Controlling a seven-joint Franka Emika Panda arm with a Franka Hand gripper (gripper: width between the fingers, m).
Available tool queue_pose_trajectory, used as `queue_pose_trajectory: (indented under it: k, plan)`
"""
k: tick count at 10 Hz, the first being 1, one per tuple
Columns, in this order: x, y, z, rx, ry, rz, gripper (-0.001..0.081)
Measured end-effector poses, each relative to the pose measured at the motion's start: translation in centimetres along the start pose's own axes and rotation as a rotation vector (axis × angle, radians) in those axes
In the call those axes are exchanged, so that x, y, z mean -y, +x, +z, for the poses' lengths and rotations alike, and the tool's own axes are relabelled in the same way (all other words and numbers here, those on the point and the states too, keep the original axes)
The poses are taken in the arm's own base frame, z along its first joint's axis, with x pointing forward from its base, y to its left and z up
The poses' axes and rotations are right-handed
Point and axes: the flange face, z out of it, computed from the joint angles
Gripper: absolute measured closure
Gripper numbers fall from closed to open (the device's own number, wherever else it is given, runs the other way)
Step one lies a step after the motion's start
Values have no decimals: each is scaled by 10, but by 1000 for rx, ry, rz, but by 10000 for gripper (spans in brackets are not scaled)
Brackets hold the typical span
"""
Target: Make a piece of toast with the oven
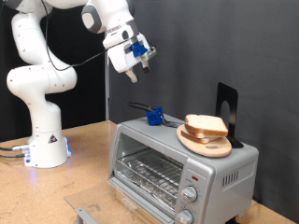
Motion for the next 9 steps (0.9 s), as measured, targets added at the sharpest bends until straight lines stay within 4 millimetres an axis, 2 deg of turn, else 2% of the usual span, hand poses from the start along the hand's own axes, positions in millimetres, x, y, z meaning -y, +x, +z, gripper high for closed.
queue_pose_trajectory:
  k: [3,9]
  plan:
    - [0,5,16,-26,-73,-51,-2]
    - [8,10,57,-31,-92,-87,-2]
